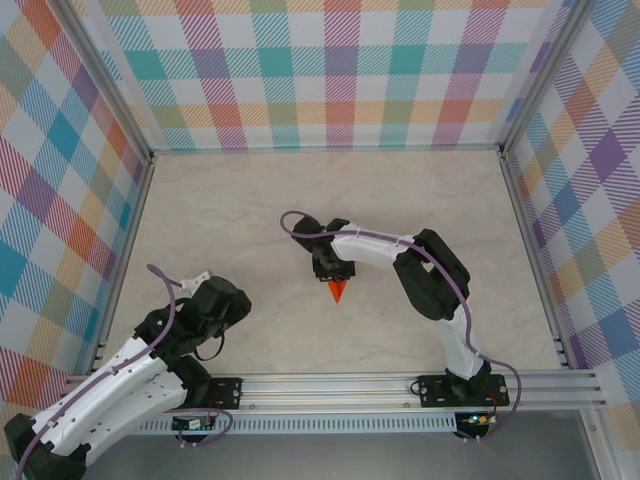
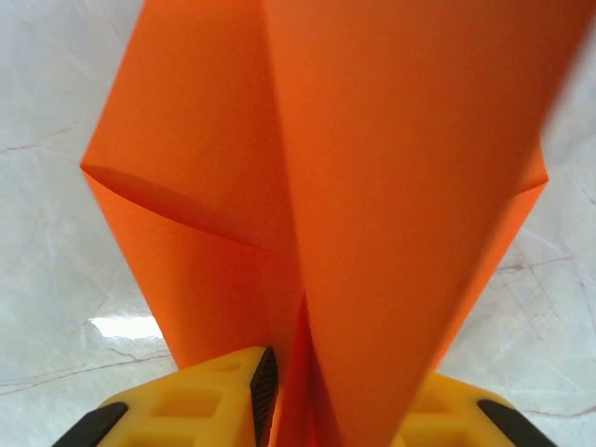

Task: Fold a paper plane with a square sheet of paper (pick it up from the middle)

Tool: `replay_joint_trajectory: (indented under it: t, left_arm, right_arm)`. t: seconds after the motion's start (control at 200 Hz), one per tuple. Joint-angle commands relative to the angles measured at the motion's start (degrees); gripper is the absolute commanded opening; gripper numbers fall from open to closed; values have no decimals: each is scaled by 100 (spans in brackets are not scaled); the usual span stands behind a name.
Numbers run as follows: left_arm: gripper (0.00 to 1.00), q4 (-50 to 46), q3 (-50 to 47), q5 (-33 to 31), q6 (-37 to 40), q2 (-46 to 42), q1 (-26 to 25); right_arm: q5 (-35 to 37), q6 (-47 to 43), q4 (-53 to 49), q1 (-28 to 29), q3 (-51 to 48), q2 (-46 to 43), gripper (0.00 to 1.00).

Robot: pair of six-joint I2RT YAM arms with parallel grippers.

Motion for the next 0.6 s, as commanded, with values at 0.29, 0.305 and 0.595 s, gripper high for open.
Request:
replay_joint_trajectory:
  t: [0.29, 0.305, 0.595]
  left_arm:
    - [52, 13, -86, -8, 128, 59, 30]
    - [52, 12, -80, -33, 134, 60, 30]
    - [53, -6, 131, -164, 490, 187, 51]
  right_arm:
    - [-408, -283, 12, -146, -176, -188, 43]
    - [-398, -298, -10, -157, -139, -229, 44]
    - [-303, -419, -149, -231, 21, -943, 55]
